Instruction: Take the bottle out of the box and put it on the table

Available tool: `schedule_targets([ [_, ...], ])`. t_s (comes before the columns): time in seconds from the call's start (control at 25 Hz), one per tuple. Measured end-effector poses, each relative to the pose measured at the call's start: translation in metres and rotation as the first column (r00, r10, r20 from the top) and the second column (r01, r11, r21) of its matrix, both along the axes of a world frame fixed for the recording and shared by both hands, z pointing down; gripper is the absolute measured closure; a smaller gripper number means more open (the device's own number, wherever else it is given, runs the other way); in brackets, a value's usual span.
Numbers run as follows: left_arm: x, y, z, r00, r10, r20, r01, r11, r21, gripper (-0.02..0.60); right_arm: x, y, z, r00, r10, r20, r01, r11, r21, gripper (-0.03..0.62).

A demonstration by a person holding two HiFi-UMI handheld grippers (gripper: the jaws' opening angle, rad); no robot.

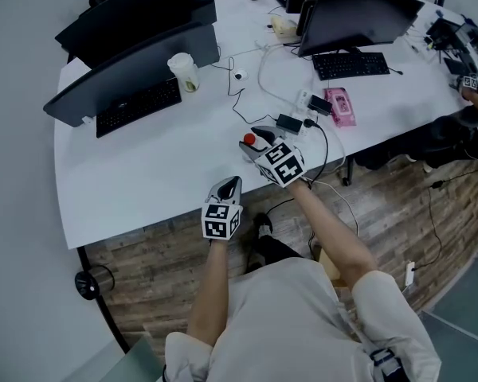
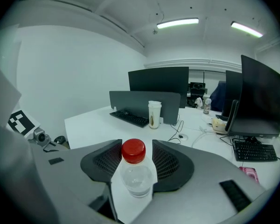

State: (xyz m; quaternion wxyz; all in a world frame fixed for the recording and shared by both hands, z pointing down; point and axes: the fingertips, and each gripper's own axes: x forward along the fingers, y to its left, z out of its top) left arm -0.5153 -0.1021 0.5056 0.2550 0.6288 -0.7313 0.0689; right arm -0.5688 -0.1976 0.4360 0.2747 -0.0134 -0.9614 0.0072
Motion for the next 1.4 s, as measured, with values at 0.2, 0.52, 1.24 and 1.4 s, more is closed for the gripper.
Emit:
schedule_targets([
  [0.2, 0.0, 0.004, -0.009, 1.0, 0.006, 0.017, -0.006, 1.0, 0.006, 0.568, 0.007, 0.0, -0.014, 0.999, 0.024, 0.032, -0.024, 1.0, -0.008, 0.358],
  [0.52, 0.001, 0.016, -0.019, 1.0, -0.013, 0.024, 0.012, 0.999, 0.034, 0.568, 0.059, 0.018, -0.014, 0.991, 0.12, 0.061, -0.115, 0.991, -0.072, 0.358],
  [1.24, 0.059, 0.066, -0.042, 0.991, -0.001, 0.134, -0.008, 0.997, 0.07, 0.568, 0.181, 0.077, 0.026, 0.922, 0.38, 0.071, -0.364, 0.916, -0.171, 0.358],
  [1.4, 0.064, 0.074, -0.046, 0.989, 0.0, 0.147, -0.012, 0.996, 0.083, 0.568, 0.19, 0.089, 0.029, 0.906, 0.409, 0.109, -0.377, 0.897, -0.232, 0.391],
])
